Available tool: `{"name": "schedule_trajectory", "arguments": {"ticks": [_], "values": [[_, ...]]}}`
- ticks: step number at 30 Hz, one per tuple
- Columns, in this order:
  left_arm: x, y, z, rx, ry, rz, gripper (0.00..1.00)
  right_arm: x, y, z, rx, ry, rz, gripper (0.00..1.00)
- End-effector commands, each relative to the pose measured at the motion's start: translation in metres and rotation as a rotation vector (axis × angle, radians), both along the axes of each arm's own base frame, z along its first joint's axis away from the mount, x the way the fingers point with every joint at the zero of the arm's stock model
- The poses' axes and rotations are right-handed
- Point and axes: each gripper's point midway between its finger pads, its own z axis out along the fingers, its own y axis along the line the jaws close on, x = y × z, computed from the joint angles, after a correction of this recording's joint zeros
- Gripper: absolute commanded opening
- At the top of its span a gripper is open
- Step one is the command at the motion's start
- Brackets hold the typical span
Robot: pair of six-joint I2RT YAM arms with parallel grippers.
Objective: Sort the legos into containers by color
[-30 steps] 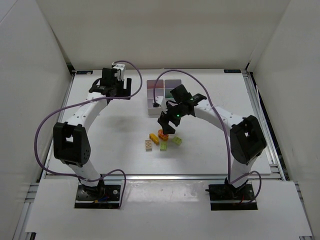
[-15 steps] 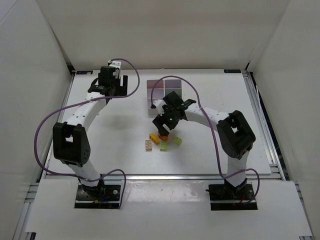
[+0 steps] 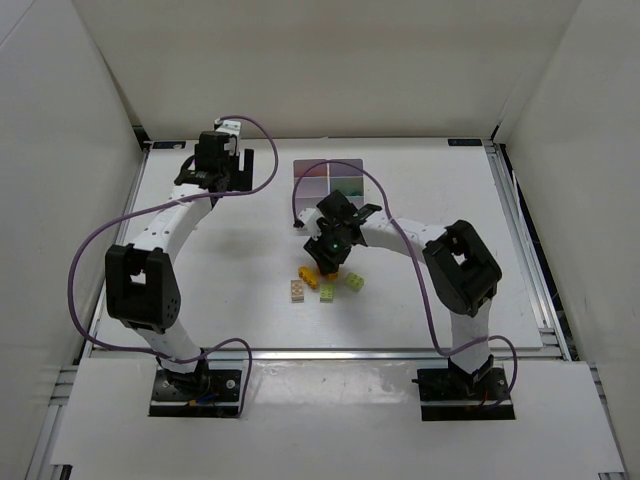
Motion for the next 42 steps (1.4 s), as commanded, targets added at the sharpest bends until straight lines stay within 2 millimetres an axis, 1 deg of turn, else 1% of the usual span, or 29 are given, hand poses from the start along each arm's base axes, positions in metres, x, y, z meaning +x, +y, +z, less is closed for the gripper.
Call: {"name": "schedule_trajectory", "arguments": {"ticks": [1,2,4,8,11,13,14,15,16,17,18,19,20,22,23,25,26,30,31,32,34,35,37,42], "values": [[0.005,0.005,0.006,0.01,-0.025,0.016,0.99,0.003,0.011,0.012,0.036,-0.045,0.039,0.43],[0.005,0.005,0.006,0.011,-0.026,0.015,0.99,0.002,0.011,0.013,0.035,-0.046,0.043,0.29],[0.006,0.006,0.005,0.012,-0.026,0.019,0.99,0.005,0.01,0.015,0.032,-0.061,0.047,0.19],[0.007,0.005,0.005,0.011,-0.026,0.014,0.99,0.006,0.009,0.028,0.041,-0.096,0.067,0.11],[0.006,0.003,0.004,0.005,-0.024,0.009,0.99,0.017,0.009,0.051,0.052,-0.175,0.075,0.1],[0.006,0.003,0.006,0.003,-0.026,0.006,0.99,0.032,0.01,0.073,0.074,-0.25,0.078,0.1],[0.006,0.003,0.005,0.003,-0.025,0.006,0.99,0.038,0.009,0.078,0.077,-0.269,0.076,0.1],[0.006,0.003,0.006,0.003,-0.028,0.006,0.99,0.052,0.01,0.095,0.093,-0.316,0.062,0.1],[0.006,0.003,0.006,0.004,-0.026,0.005,0.99,0.06,0.009,0.1,0.095,-0.337,0.062,0.1],[0.006,0.003,0.006,0.005,-0.026,0.005,0.99,0.077,0.008,0.119,0.116,-0.381,0.042,0.1],[0.007,0.002,0.007,0.003,-0.03,0.002,0.99,0.084,0.009,0.126,0.121,-0.4,0.037,0.1],[0.007,0.002,0.008,0.002,-0.03,0.001,0.99,0.094,0.009,0.126,0.114,-0.414,0.033,0.1],[0.007,0.002,0.007,0.003,-0.029,0.002,0.99,0.107,0.013,0.143,0.139,-0.455,0.02,0.1],[0.008,0.002,0.008,0.004,-0.032,-0.001,0.99,0.125,0.01,0.152,0.146,-0.48,-0.006,0.1],[0.009,0.002,0.009,0.005,-0.033,0.0,0.99,0.136,0.016,0.159,0.159,-0.504,-0.01,0.1],[0.011,0.002,0.009,0.01,-0.034,-0.003,0.99,0.149,0.017,0.163,0.161,-0.534,-0.018,0.11],[0.011,0.002,0.01,0.009,-0.037,-0.003,1.0,0.158,0.022,0.164,0.157,-0.553,-0.014,0.11],[0.014,0.002,0.011,0.015,-0.037,-0.007,0.99,0.178,0.032,0.169,0.168,-0.604,-0.019,0.12],[0.015,0.002,0.012,0.016,-0.042,-0.008,1.0,0.183,0.035,0.177,0.181,-0.621,-0.021,0.12],[0.015,0.001,0.012,0.016,-0.04,-0.008,0.99,0.185,0.037,0.17,0.176,-0.616,-0.013,0.12],[0.016,0.002,0.01,0.02,-0.037,-0.009,0.99,0.189,0.041,0.17,0.181,-0.622,-0.006,0.12],[0.016,0.002,0.01,0.022,-0.036,-0.006,0.99,0.19,0.041,0.166,0.175,-0.623,0.003,0.13],[0.017,0.002,0.009,0.022,-0.036,-0.006,0.99,0.191,0.044,0.164,0.174,-0.625,0.012,0.13],[0.017,0.002,0.009,0.021,-0.037,-0.007,1.0,0.196,0.043,0.157,0.153,-0.64,0.019,0.13]]}}
